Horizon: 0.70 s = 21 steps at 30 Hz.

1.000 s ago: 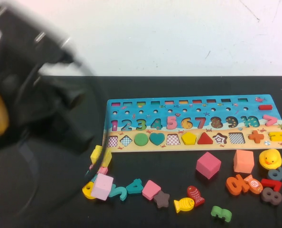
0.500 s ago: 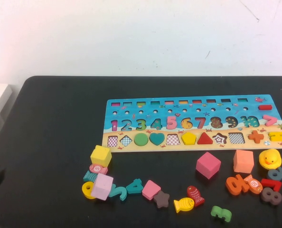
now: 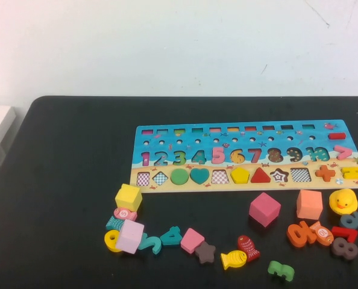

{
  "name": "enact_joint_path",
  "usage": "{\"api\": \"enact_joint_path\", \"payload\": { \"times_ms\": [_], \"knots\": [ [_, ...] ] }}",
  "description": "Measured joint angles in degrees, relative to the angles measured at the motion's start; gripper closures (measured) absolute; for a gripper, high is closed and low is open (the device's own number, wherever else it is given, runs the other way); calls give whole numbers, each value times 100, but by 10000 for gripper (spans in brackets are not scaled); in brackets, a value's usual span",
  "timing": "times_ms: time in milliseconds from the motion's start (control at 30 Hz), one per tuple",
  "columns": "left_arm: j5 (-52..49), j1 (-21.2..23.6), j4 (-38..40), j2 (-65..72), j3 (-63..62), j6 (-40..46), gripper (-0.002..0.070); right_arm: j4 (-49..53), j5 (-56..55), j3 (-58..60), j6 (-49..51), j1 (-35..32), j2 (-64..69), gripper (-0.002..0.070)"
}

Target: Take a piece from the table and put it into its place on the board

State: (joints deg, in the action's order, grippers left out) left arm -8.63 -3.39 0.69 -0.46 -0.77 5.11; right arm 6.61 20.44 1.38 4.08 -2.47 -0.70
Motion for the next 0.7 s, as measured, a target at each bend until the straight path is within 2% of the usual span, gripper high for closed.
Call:
{"api": "enact_joint_path", "payload": {
  "times_ms": [433,700],
  "knots": [
    [-875,108,276,-24,180,43,676,0,0,0,0,0,0,657],
    [-886,108,661,-24,180,43,676,0,0,0,0,0,0,657]
  ]
}}
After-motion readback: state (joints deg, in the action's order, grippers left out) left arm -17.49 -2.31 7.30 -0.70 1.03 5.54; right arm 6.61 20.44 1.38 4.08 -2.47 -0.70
